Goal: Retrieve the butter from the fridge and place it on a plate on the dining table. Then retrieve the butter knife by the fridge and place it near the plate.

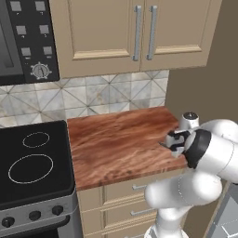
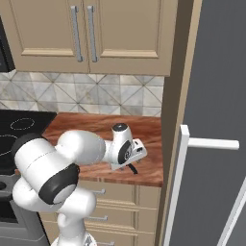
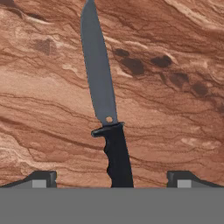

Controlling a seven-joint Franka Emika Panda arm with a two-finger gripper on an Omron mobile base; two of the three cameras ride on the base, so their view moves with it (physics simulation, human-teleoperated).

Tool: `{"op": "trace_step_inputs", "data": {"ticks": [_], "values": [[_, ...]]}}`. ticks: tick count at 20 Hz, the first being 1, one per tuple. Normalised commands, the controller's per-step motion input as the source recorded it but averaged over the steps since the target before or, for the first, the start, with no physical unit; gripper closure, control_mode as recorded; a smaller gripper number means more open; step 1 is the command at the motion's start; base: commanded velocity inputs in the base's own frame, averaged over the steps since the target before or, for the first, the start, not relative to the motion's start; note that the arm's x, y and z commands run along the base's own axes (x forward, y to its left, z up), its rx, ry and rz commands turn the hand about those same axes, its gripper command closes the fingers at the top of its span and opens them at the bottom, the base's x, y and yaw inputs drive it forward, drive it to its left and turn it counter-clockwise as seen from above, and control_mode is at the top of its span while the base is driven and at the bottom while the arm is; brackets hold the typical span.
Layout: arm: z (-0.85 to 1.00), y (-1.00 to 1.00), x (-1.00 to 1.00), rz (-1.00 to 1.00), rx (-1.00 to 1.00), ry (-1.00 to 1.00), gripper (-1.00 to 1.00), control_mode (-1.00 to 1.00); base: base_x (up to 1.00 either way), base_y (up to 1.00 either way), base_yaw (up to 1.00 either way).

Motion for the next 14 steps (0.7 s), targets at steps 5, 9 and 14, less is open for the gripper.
{"op": "trace_step_inputs", "data": {"ticks": [5,9,14], "values": [[-0.08,-0.03,0.23,0.05,0.02,0.04,-1.0,-1.0,0.0,0.0,0.0],[-0.22,-0.14,0.23,0.02,0.02,0.06,-1.0,-1.0,0.0,0.0,0.0],[-0.27,-0.01,0.04,0.0,0.06,0.07,-1.0,-1.0,0.0,0.0,0.0]]}}
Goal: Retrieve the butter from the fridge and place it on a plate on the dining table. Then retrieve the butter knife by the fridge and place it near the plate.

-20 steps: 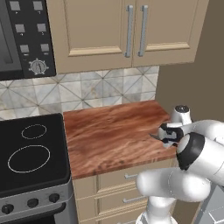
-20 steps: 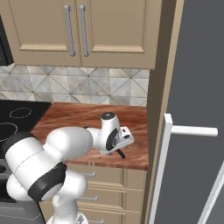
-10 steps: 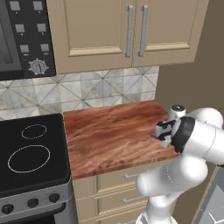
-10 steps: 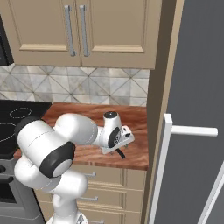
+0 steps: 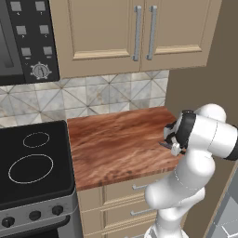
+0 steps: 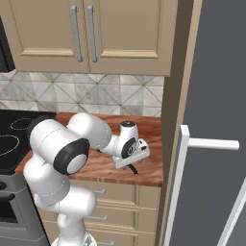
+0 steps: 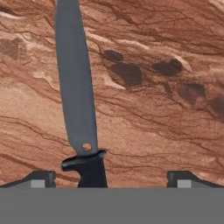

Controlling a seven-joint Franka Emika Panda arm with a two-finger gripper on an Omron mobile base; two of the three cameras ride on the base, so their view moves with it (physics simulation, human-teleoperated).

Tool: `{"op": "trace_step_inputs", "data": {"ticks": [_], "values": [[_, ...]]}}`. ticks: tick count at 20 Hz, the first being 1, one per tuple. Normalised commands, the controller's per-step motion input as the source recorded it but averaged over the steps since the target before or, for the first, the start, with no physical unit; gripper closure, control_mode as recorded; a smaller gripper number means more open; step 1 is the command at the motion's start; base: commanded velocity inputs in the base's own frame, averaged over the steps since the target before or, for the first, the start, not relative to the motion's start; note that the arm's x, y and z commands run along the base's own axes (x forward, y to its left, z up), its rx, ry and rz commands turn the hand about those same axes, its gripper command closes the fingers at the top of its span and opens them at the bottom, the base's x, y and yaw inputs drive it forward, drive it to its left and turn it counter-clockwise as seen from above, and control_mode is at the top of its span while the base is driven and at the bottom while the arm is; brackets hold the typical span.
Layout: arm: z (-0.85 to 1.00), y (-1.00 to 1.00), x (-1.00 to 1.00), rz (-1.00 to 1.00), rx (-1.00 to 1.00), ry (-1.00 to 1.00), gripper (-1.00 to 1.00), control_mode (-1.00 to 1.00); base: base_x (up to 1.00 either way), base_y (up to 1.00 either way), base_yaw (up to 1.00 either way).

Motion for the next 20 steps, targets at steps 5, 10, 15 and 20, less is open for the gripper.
{"op": "trace_step_inputs", "data": {"ticks": [5,10,15,20], "values": [[-0.23,0.0,0.0,0.0,0.07,0.0,-1.0,-1.0,0.0,0.0,0.0],[-0.25,0.07,0.0,0.0,0.03,0.0,1.0,-1.0,0.0,0.0,0.0],[-0.29,0.22,0.0,0.02,0.02,0.0,1.0,-1.0,0.0,0.0,0.0],[-0.29,0.26,0.0,0.03,0.01,0.0,1.0,-1.0,0.0,0.0,0.0]]}}
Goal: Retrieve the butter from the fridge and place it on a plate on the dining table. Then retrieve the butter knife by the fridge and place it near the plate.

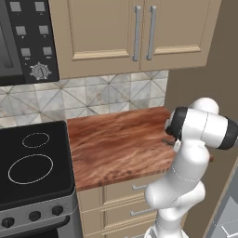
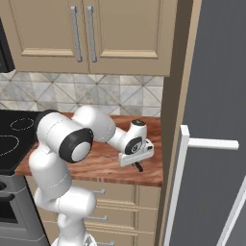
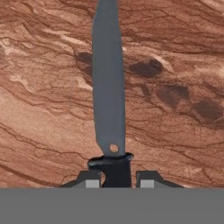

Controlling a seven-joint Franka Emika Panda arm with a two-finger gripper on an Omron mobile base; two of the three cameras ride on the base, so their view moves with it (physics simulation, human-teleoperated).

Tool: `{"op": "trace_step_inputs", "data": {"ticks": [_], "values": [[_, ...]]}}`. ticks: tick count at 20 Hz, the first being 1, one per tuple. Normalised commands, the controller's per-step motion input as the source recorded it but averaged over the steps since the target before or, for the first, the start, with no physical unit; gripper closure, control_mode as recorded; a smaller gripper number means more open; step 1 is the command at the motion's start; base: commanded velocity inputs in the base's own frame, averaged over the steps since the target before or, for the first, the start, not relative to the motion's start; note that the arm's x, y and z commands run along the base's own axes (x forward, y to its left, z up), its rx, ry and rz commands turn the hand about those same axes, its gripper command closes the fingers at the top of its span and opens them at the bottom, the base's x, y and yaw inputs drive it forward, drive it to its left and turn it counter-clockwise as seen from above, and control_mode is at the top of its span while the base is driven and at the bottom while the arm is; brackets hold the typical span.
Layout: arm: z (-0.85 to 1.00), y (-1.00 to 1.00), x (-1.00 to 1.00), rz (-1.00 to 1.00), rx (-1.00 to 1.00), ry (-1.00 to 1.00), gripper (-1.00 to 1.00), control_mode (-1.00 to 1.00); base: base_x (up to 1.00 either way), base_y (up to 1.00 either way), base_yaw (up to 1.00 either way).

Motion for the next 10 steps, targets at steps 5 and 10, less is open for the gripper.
{"op": "trace_step_inputs", "data": {"ticks": [5,10], "values": [[-0.23,0.31,0.0,0.02,0.0,0.0,1.0,-1.0,0.0,0.0,0.0],[-0.02,0.18,0.0,0.0,0.0,0.0,1.0,-1.0,0.0,0.0,0.0]]}}
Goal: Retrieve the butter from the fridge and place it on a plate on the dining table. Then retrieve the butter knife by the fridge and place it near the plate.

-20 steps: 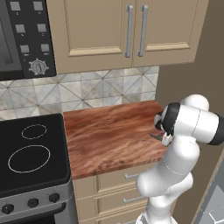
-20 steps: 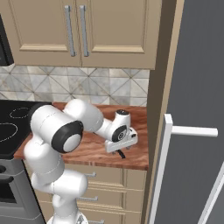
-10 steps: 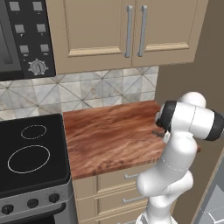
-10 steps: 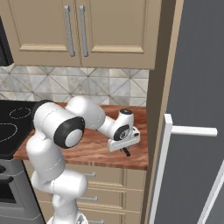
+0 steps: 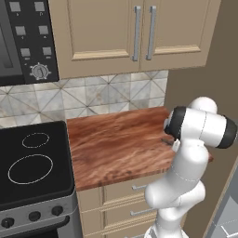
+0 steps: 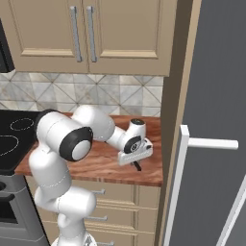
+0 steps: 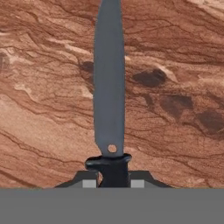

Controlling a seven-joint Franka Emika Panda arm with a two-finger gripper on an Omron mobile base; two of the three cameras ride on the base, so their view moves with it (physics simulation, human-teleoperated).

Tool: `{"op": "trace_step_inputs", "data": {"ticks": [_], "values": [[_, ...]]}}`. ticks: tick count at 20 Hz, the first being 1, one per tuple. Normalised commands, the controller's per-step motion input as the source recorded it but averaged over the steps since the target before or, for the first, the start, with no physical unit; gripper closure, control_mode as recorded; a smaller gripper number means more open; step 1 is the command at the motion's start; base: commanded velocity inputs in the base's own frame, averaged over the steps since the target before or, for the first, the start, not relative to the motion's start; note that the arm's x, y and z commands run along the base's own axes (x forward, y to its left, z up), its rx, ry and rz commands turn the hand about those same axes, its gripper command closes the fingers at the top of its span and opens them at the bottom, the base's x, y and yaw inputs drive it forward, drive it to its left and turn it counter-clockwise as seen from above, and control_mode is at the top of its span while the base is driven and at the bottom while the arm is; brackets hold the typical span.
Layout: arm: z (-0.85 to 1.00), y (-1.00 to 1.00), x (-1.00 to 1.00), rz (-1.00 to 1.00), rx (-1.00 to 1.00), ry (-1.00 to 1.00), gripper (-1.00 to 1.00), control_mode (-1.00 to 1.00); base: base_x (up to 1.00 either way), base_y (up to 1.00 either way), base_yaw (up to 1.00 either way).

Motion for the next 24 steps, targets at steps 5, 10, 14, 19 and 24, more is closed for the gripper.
{"op": "trace_step_inputs", "data": {"ticks": [5,10,14,19,24], "values": [[0.34,0.31,-0.08,-0.05,-0.02,-0.05,1.0,-1.0,0.0,0.0,0.0],[0.76,0.53,-0.03,-0.11,-0.02,-0.03,1.0,-1.0,0.0,0.0,0.0],[0.84,0.49,-0.34,-0.31,0.13,0.0,1.0,-1.0,0.0,0.0,0.0],[0.88,0.6,-0.81,-0.34,0.01,-0.04,1.0,-1.0,0.0,0.0,0.0],[0.81,0.48,-0.79,-0.36,0.0,0.0,1.0,-1.0,0.0,0.0,0.0]]}}
